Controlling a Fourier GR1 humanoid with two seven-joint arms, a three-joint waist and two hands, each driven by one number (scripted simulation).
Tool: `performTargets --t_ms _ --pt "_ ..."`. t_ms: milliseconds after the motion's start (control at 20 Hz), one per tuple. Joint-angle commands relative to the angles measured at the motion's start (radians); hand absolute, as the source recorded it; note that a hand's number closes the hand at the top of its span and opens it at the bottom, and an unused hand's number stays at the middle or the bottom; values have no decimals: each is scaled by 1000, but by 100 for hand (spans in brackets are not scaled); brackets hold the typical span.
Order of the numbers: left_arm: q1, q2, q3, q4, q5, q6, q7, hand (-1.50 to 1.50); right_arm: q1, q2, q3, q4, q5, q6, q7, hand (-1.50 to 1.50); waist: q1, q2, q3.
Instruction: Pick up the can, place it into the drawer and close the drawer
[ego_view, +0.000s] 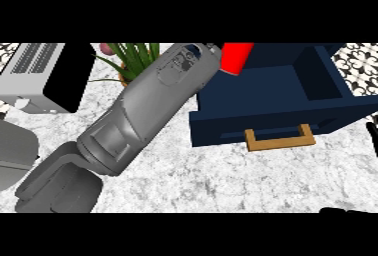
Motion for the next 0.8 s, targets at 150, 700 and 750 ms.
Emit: performTargets --t_ms 150,700,750 --pt "26 0 -53 56 40 -4 -61 150 -33 8 12 47 27 -12 -32 -150 -8 6 0" --pt "53 0 -138 81 66 111 -98 -150 -72 -32 -1 17 -14 3 29 -150 -44 11 0" --pt "53 0 -155 51 86 117 -50 -150 -80 -15 32 40 25 -6 17 -150 -37 8 0"
